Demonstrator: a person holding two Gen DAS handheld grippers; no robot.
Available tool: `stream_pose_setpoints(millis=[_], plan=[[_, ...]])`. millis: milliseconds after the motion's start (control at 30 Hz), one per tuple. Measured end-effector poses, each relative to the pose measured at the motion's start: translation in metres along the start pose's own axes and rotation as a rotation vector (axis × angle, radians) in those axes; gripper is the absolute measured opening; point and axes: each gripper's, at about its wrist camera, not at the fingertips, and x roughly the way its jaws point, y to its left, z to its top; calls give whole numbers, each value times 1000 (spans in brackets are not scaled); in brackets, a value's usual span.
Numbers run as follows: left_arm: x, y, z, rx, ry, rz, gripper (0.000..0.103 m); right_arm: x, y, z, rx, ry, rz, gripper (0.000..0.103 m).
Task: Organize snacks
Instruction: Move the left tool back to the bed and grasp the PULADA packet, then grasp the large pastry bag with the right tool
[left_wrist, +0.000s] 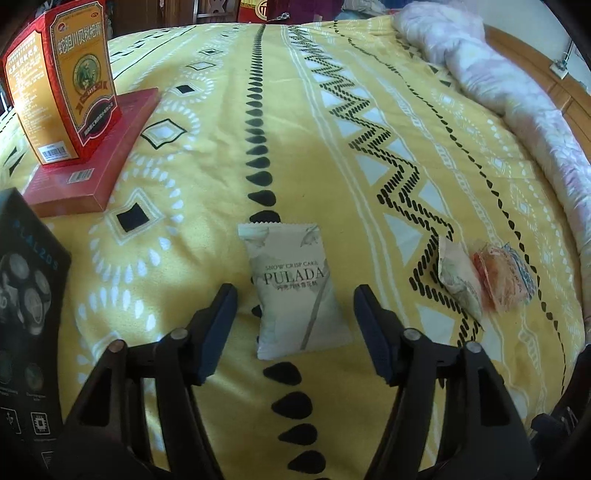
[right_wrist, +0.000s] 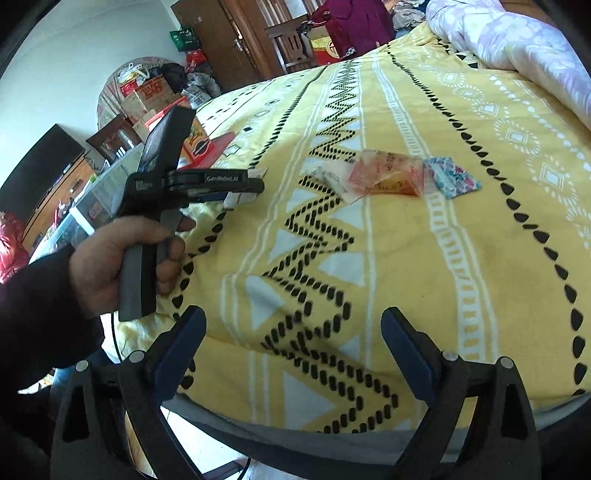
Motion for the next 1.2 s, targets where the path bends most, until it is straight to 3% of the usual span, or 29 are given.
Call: stream_pose_setpoints(millis=[133, 200, 233, 533, 767, 800, 833, 867, 967, 1200], plan=[[8, -3, 4, 28, -9, 24, 69, -4, -10, 19, 16, -27, -16, 97], [8, -3, 3, 35, -19, 40, 45, -4, -17, 33, 24, -47, -32, 97], [7, -2, 2, 33, -19, 37, 42, -2, -21, 41, 26, -57, -43, 97], [1, 4, -8, 36, -29, -7, 41, 75, -82, 111, 167, 28, -141, 91], [5, 2, -9, 42, -35, -1, 42, 107, -84, 123, 143, 76, -177, 92], [5, 1, -9, 42, -36, 0, 42, 111, -84, 123, 135, 85, -185, 89], [5, 2, -9, 40, -36, 0, 42, 113, -85, 123, 122, 83, -198, 84], [5, 2, -9, 39, -35, -1, 42, 113, -87, 122, 114, 83, -200, 73], [4, 2, -7, 40, -30, -1, 41, 110, -89, 118, 106, 75, -196, 61], [-13, -7, -9, 80, -41, -19, 38, 71, -81, 107, 108, 8, -152, 59]])
